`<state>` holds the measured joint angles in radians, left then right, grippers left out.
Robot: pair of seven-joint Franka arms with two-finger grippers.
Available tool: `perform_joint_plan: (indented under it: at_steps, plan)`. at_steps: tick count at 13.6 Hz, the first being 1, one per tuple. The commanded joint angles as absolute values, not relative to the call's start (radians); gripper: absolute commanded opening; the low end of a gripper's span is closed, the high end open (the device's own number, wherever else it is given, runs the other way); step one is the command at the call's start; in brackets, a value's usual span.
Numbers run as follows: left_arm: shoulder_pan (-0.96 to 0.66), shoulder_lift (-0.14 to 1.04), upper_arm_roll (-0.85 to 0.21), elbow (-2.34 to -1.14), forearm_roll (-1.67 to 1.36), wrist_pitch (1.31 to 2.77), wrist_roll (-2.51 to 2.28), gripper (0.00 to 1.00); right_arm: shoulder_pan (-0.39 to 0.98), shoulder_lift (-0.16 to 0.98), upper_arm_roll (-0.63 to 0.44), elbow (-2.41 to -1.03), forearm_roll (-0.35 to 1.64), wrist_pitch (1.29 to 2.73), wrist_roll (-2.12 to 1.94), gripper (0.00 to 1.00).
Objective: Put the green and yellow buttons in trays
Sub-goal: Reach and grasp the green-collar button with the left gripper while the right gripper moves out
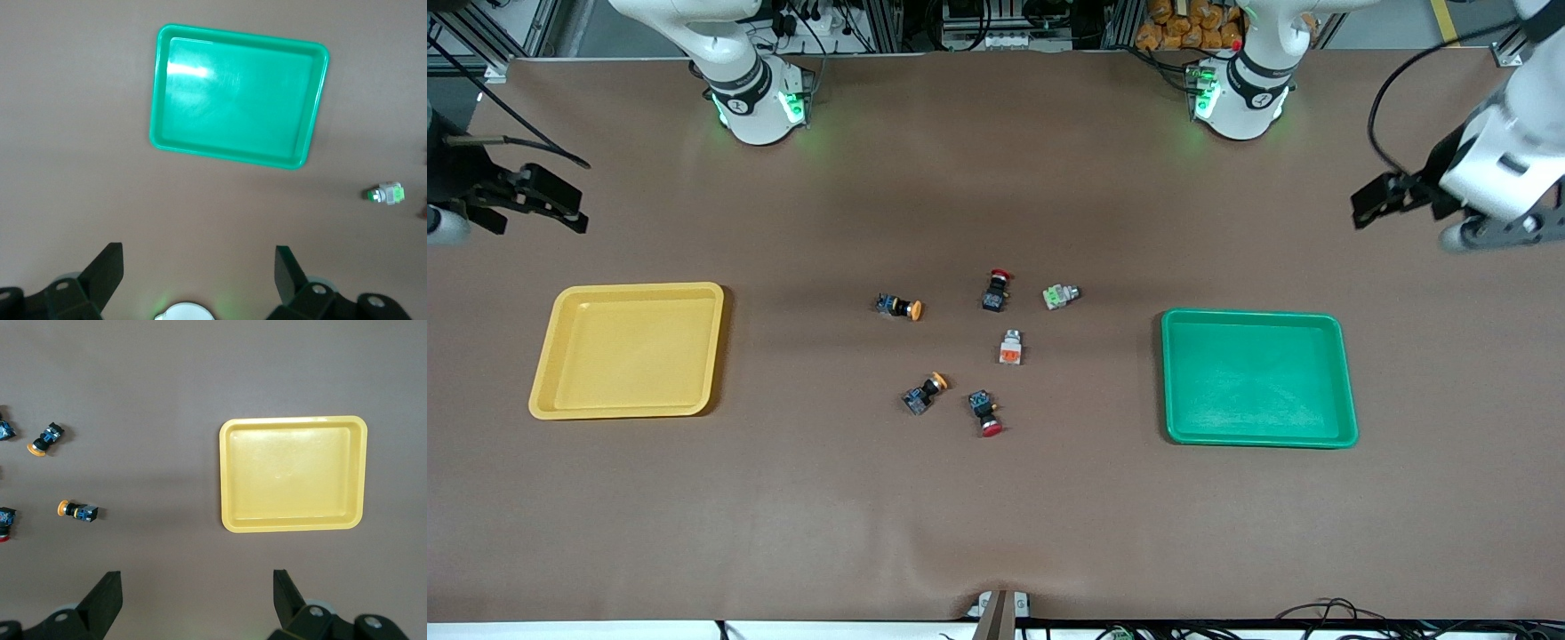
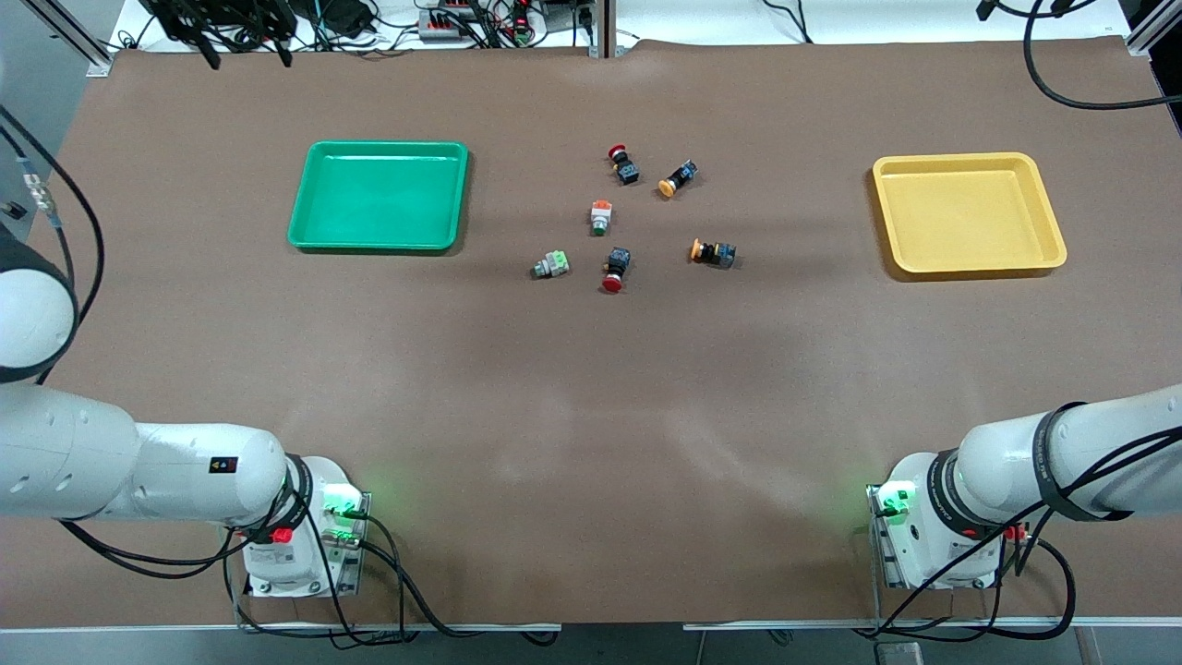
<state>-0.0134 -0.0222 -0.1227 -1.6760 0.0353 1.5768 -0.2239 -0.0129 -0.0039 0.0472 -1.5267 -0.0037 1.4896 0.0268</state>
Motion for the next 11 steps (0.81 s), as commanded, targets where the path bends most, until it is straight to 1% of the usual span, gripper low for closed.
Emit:
perform_joint_plan:
  at_steps: [1, 2, 3, 5, 8, 11]
  plan:
    - [-0.023, -0.015, -0.175, -1.808, 0.029, 1.73, -0.288, 1.0, 0.0, 0.008, 0.032, -1.499, 0.011, 1.476, 0.017, 1.0]
    - [-0.029, -0.008, -0.199, -1.871, 0.029, 1.793, -0.376, 1.0, 0.0, 0.009, 0.031, -1.499, 0.011, 1.476, 0.017, 1.0]
    - [-0.029, 0.008, -0.248, -1.925, 0.029, 1.857, -0.468, 1.0, 0.0, 0.018, 0.031, -1.499, 0.011, 1.477, 0.02, 1.0]
    - [-0.037, 0.089, -0.337, -1.977, 0.04, 1.949, -0.611, 1.0, 0.002, 0.026, 0.031, -1.499, 0.011, 1.476, 0.02, 1.0]
    - [-0.079, 0.225, -0.406, -1.977, 0.041, 2.081, -0.849, 1.0, 0.002, 0.028, 0.031, -1.499, 0.009, 1.476, 0.02, 1.0]
    - [-0.202, 0.339, -0.405, -1.976, 0.044, 2.221, -1.035, 1.0, 0.002, 0.041, 0.031, -1.499, 0.008, 1.476, 0.021, 1.0]
